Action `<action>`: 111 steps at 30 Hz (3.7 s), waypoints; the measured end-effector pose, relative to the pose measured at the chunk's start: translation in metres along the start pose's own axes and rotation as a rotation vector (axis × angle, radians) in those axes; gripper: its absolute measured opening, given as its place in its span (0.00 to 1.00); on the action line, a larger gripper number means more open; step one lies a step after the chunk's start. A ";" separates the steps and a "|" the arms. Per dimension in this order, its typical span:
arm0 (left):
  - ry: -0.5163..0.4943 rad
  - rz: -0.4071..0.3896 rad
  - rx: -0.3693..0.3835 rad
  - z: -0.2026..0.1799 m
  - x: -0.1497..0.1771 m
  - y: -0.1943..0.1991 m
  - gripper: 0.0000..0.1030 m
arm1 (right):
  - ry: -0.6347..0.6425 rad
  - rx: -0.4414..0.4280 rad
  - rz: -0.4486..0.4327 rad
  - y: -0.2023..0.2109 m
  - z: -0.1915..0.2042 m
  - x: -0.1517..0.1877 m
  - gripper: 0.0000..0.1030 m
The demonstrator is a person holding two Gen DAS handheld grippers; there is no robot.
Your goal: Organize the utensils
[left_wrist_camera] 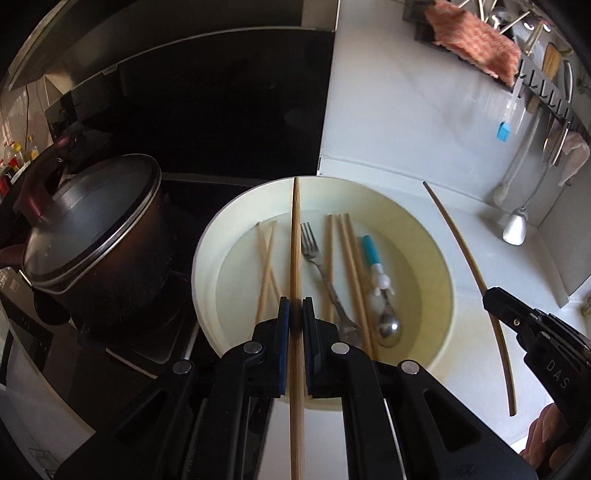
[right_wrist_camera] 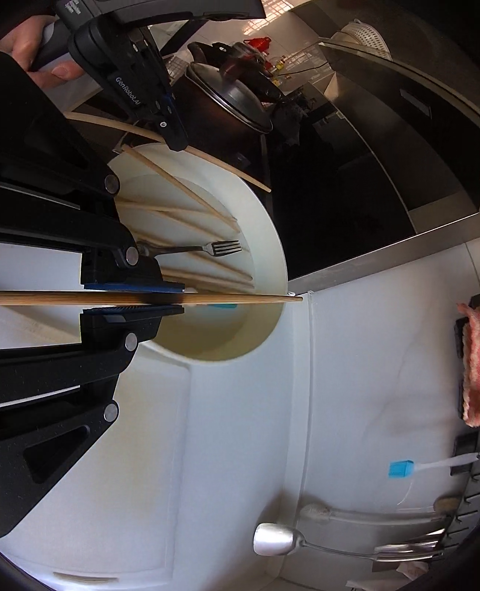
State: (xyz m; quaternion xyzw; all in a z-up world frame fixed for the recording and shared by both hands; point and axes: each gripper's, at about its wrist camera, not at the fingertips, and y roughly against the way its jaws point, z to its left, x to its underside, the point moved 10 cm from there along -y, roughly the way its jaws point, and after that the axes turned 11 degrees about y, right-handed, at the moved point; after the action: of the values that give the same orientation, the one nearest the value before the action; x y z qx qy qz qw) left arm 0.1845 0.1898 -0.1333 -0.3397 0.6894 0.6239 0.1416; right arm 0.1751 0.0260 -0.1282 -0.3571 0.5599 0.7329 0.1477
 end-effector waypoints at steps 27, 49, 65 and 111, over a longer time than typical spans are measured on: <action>-0.008 0.225 0.019 0.017 0.005 -0.107 0.09 | -0.029 -0.009 0.253 -0.125 0.018 0.006 0.06; 0.064 0.191 -0.090 0.036 -0.021 -0.052 0.89 | 0.007 0.018 0.181 -0.062 0.001 -0.025 0.48; 0.054 0.189 -0.127 0.030 -0.024 -0.019 0.94 | -0.022 0.034 0.249 -0.026 0.001 -0.006 0.55; 0.058 0.152 -0.181 0.031 -0.021 0.011 0.94 | -0.017 0.033 0.302 -0.012 0.014 0.003 0.55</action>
State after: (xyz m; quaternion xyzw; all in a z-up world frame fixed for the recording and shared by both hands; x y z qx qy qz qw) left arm 0.1854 0.2255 -0.1171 -0.3158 0.6578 0.6825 0.0426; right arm 0.1751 0.0425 -0.1367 -0.2601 0.6181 0.7404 0.0463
